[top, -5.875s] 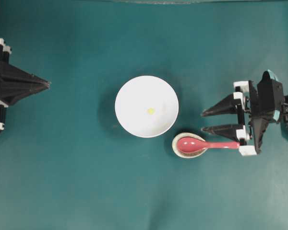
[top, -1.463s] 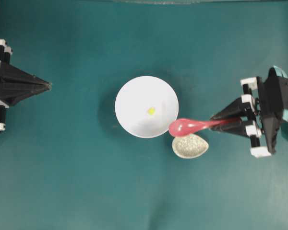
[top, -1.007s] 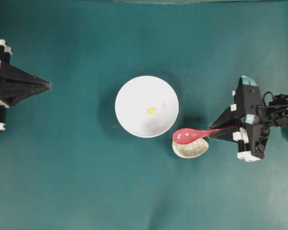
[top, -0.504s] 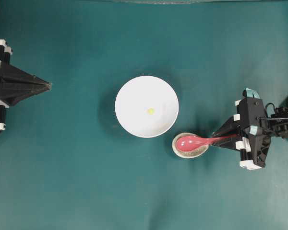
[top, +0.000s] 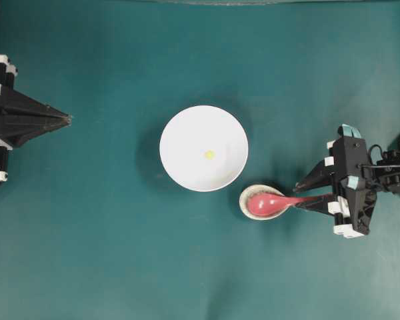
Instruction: Scoop the yellow hexagonal prism block from the bowl with a spoon using the right arm.
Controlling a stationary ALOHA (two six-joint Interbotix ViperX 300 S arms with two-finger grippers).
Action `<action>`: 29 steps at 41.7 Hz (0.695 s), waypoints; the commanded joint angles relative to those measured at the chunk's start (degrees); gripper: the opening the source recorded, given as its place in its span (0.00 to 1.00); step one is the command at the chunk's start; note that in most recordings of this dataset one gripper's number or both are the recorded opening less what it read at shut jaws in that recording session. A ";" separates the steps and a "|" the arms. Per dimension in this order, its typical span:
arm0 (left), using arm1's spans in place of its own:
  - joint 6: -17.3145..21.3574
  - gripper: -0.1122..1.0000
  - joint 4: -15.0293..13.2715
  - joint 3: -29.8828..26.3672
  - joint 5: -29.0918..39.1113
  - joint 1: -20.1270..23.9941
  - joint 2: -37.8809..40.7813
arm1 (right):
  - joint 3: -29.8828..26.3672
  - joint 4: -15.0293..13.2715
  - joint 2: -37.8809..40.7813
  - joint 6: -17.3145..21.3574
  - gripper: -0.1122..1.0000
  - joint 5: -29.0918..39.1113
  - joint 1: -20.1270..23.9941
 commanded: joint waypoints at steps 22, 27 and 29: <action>0.00 0.10 0.18 -1.05 0.97 0.09 0.53 | 6.33 0.00 4.31 2.02 0.50 -26.19 5.36; 0.00 0.10 0.18 -0.97 1.32 0.09 0.53 | 7.12 0.09 8.61 4.75 0.50 -32.96 8.17; 0.00 0.10 0.18 -0.97 1.32 0.09 0.53 | 7.12 0.09 10.72 5.63 0.50 -35.24 8.88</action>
